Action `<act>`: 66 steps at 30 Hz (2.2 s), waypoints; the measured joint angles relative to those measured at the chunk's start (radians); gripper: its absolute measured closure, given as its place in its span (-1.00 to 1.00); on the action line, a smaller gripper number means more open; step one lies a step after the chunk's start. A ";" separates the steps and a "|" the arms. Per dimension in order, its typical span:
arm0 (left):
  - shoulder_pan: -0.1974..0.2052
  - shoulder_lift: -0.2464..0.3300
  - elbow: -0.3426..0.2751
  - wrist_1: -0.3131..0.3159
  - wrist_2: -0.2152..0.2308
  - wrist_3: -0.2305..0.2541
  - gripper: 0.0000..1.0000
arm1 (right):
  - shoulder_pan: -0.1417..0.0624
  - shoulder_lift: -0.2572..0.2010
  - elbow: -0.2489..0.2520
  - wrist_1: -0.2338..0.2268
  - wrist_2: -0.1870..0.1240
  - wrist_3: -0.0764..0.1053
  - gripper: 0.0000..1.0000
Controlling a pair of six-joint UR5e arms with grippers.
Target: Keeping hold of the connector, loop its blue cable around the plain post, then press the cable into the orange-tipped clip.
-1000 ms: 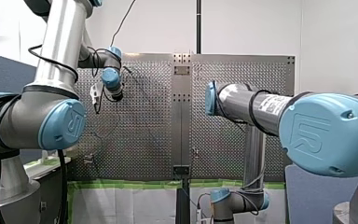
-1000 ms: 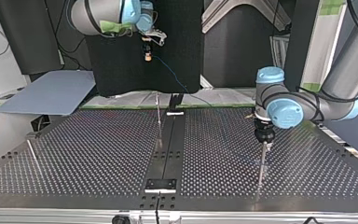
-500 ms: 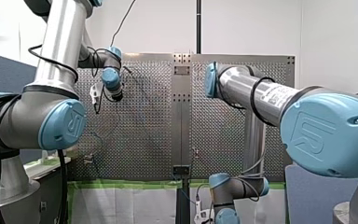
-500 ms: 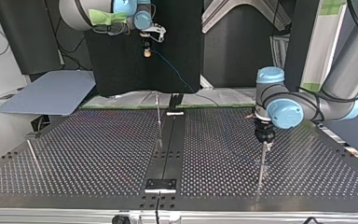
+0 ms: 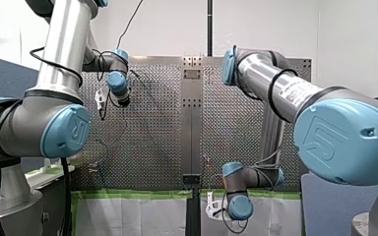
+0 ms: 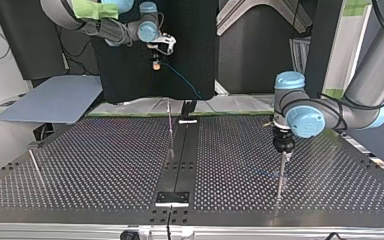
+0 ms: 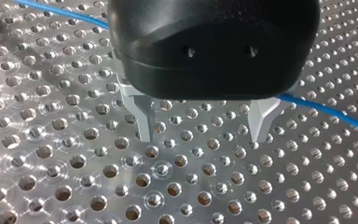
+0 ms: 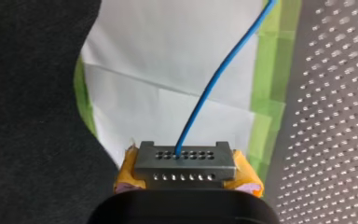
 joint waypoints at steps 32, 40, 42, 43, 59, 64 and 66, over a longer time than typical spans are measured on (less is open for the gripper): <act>-0.006 0.000 0.000 -0.019 -0.010 0.004 -1.00 | -0.059 -0.321 0.132 -0.158 -0.032 -0.037 1.00; 0.000 0.001 0.000 -0.035 -0.037 -0.001 -1.00 | -0.074 -0.400 0.144 -0.172 -0.031 -0.044 1.00; 0.000 0.002 0.000 -0.041 -0.052 -0.005 -1.00 | -0.076 -0.419 0.146 -0.174 -0.031 -0.046 1.00; 0.002 0.003 0.000 -0.044 -0.062 -0.011 -1.00 | -0.077 -0.428 0.146 -0.174 -0.031 -0.047 1.00; 0.059 0.028 -0.058 0.013 -0.035 -0.151 -1.00 | -0.078 -0.482 0.147 -0.176 -0.032 -0.053 1.00; 0.100 0.069 -0.102 0.058 0.010 -0.196 -1.00 | -0.068 -0.481 0.161 -0.170 -0.031 -0.063 1.00; 0.106 0.086 -0.118 0.075 0.027 -0.214 -1.00 | -0.064 -0.481 0.174 -0.175 -0.031 -0.064 1.00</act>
